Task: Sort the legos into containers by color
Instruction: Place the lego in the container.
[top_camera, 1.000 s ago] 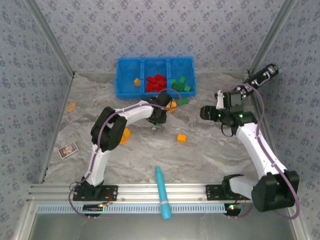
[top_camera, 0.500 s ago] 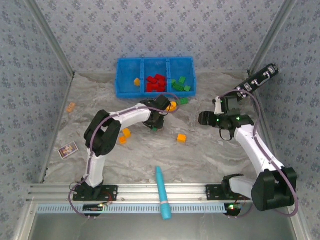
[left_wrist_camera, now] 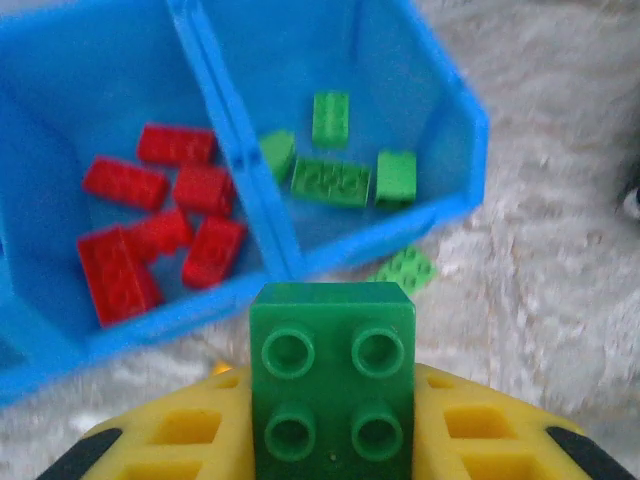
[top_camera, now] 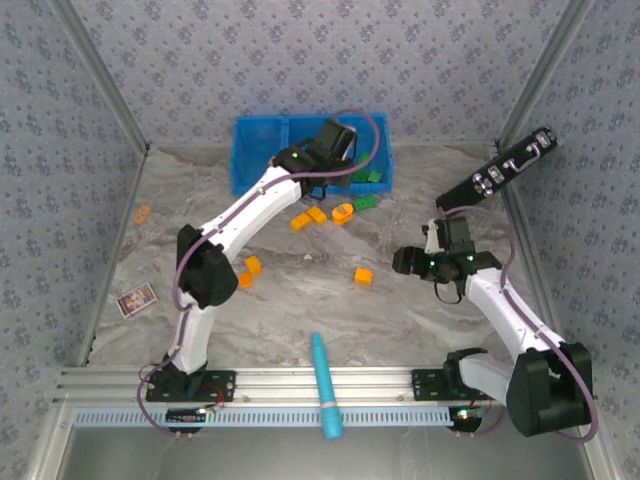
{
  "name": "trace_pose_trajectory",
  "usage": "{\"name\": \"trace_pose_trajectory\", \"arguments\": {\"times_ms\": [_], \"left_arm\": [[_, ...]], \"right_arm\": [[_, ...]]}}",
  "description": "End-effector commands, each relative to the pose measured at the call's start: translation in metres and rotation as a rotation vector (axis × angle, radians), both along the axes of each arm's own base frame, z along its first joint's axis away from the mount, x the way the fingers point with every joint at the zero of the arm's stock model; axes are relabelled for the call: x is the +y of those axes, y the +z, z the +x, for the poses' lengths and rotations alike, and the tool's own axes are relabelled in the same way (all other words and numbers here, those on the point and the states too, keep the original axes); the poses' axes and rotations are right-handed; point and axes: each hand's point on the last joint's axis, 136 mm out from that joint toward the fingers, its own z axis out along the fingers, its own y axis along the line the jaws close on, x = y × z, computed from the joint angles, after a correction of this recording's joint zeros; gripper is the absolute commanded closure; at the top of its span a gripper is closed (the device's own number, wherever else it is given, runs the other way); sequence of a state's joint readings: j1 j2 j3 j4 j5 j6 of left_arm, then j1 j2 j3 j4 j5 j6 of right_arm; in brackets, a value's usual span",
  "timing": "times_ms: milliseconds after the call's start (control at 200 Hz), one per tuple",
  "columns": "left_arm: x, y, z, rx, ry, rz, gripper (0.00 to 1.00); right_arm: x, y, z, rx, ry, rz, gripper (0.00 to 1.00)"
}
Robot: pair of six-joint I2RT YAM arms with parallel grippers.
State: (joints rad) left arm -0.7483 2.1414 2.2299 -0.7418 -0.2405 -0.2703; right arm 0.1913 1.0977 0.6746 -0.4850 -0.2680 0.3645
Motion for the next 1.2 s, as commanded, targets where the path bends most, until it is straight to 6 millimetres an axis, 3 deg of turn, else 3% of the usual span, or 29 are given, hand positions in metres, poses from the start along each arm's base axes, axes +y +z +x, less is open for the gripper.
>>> {"name": "trace_pose_trajectory", "arguments": {"times_ms": [0,285,515,755,950,1085,1195], "left_arm": [[-0.013,-0.022,0.02,-0.025,-0.027,0.084,0.79],[-0.04,-0.024,0.072,-0.173,0.028,0.023,0.79],[-0.046,-0.051,0.105,-0.197,0.078,-0.05,0.72],[-0.047,-0.063,0.118,-0.21,0.08,-0.074,0.56],[-0.049,-0.062,0.117,-0.205,0.044,-0.071,0.42],[-0.046,-0.043,0.109,-0.209,0.013,-0.056,0.4],[-0.035,-0.018,0.099,-0.221,-0.003,-0.014,0.39]], "right_arm": [[0.008,-0.004,-0.011,0.025,-0.017,0.044,0.25],[0.003,-0.014,-0.025,0.047,-0.07,0.042,0.24],[0.001,-0.016,-0.024,0.054,-0.07,0.025,0.24],[0.001,-0.02,-0.023,0.064,-0.077,0.023,0.24],[0.0,-0.02,-0.021,0.063,-0.08,0.018,0.24],[0.0,-0.02,-0.013,0.044,-0.077,0.007,0.24],[0.004,-0.013,0.007,0.007,-0.063,0.002,0.24]]}}
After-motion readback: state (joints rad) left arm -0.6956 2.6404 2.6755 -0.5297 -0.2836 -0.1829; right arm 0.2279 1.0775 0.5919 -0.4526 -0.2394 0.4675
